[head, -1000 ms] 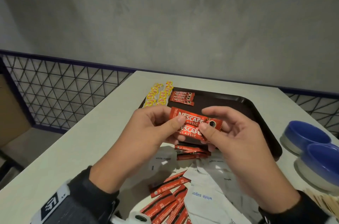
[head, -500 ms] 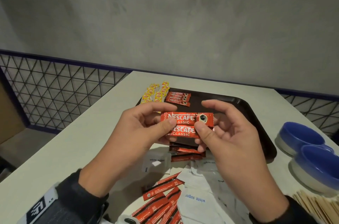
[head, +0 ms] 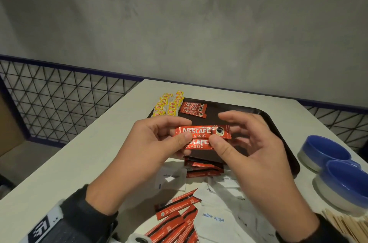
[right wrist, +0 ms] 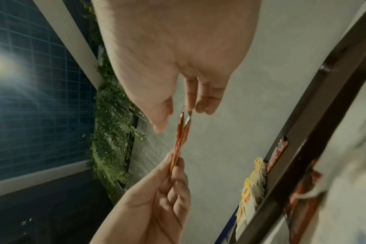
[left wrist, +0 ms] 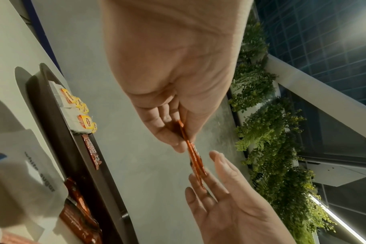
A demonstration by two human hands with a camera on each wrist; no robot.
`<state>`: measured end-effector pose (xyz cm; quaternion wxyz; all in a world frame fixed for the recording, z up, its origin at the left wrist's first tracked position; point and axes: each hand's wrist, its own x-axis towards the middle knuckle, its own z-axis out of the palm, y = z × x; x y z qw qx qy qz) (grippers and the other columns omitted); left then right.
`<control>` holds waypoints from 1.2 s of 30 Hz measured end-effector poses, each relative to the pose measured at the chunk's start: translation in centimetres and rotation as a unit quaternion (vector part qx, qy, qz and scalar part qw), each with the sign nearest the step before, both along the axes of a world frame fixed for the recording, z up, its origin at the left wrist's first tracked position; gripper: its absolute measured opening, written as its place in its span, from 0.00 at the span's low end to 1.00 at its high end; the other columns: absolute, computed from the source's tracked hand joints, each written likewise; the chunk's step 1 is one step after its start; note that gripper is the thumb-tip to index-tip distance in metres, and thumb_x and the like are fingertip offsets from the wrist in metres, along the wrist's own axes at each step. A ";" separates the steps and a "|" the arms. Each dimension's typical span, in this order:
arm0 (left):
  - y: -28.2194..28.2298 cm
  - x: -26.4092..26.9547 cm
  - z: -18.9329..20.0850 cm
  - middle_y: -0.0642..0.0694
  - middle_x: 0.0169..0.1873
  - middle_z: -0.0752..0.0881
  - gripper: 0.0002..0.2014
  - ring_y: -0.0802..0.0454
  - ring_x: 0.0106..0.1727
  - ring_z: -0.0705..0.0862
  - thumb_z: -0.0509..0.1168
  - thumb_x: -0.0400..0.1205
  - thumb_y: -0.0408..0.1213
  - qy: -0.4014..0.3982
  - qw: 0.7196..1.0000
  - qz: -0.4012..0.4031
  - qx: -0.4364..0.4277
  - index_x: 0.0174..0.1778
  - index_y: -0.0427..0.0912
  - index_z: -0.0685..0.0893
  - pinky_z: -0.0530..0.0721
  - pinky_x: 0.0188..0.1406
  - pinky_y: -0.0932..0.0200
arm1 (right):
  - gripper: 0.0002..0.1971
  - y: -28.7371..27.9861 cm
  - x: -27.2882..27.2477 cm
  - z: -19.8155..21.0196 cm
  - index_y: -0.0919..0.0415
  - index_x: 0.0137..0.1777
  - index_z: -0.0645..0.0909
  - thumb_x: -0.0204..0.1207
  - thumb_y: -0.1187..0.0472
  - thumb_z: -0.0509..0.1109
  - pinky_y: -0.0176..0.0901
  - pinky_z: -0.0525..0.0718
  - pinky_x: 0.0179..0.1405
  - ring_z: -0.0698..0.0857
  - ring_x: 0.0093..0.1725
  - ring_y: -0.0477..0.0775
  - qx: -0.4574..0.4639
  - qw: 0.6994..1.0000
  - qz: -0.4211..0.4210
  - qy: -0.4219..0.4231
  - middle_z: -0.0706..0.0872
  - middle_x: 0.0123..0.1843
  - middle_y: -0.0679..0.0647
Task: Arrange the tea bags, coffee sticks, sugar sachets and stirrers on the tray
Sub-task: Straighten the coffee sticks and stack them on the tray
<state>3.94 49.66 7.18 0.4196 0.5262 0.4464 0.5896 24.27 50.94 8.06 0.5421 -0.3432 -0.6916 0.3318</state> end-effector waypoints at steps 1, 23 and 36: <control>0.0 0.0 0.0 0.40 0.42 0.93 0.15 0.40 0.41 0.94 0.77 0.70 0.39 0.003 1.000 0.002 -0.003 0.53 0.47 0.94 0.93 0.42 0.51 | 0.17 0.1 0.2 0.3 0.35 0.56 0.87 0.66 0.45 0.77 0.48 0.90 0.56 0.82 0.67 0.44 0.025 0.999 -0.007 -0.043 0.83 0.63 0.38; 2.1 -2.4 -0.3 0.38 0.34 0.91 0.09 0.53 0.31 0.89 0.72 0.84 0.31 -0.110 0.981 0.002 -0.157 0.59 0.34 0.90 0.87 0.32 0.65 | 0.16 4.0 -4.8 5.2 0.63 0.54 0.83 0.83 0.64 0.52 0.56 0.88 0.45 0.89 0.41 0.64 0.405 0.559 0.003 -0.723 0.90 0.44 0.59; 2.1 -4.3 0.5 0.45 0.49 0.92 0.09 0.43 0.51 0.93 0.76 0.80 0.37 -0.040 0.987 0.120 -0.101 0.56 0.47 0.90 0.94 0.51 0.48 | 0.12 17.6 -7.0 2.0 0.58 0.60 0.86 0.81 0.57 0.66 0.51 0.88 0.46 0.88 0.46 0.61 0.099 0.672 -0.113 -0.725 0.88 0.51 0.60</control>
